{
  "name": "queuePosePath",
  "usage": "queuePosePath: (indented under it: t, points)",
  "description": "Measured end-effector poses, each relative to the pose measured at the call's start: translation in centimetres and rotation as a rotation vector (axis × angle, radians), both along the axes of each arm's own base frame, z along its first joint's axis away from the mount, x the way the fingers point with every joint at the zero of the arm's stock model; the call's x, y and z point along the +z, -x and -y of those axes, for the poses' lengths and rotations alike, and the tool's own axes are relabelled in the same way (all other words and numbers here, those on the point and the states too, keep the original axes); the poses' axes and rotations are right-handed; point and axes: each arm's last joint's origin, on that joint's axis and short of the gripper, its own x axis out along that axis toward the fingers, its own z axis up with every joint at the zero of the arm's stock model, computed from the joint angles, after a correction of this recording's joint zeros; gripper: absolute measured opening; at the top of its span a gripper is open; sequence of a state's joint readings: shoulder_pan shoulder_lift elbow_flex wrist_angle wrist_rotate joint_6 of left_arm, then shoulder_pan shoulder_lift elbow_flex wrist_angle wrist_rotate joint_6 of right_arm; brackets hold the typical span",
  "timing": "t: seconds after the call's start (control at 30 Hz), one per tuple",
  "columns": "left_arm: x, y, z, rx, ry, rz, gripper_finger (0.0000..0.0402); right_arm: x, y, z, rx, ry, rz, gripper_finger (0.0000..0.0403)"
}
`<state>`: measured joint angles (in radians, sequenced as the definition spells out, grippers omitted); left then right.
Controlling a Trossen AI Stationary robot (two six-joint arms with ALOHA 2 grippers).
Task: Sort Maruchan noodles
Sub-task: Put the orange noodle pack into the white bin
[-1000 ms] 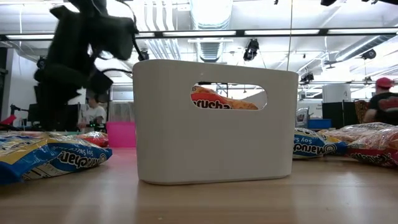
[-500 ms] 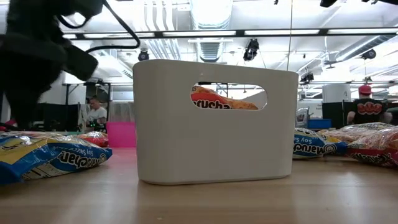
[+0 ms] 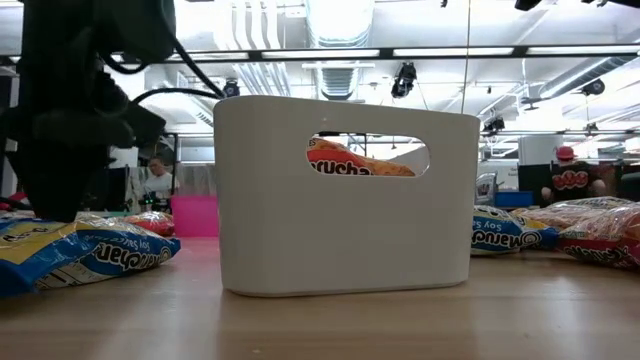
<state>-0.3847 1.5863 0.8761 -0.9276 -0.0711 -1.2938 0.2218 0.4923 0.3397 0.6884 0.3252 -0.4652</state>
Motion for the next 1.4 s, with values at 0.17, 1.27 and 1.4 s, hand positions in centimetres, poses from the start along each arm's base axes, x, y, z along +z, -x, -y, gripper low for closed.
queuePosePath:
  t: [0.17,1.27,1.4]
  points:
    - [-1.5,-0.3,0.1,-0.003,-0.039,-0.061,0.0185,0.0,0.0,0.0,-0.001,0.003,0.0,0.0192]
    - [4.2,-1.6,0.1,-0.321,-0.136,0.203,0.0002,0.0,0.0,0.0,-0.001,0.0,0.0,0.0192]
    - [6.8,-1.7,0.0,-0.385,-0.156,0.393,0.0001,0.0,0.0,0.0,0.0,0.0,0.0,0.0192]
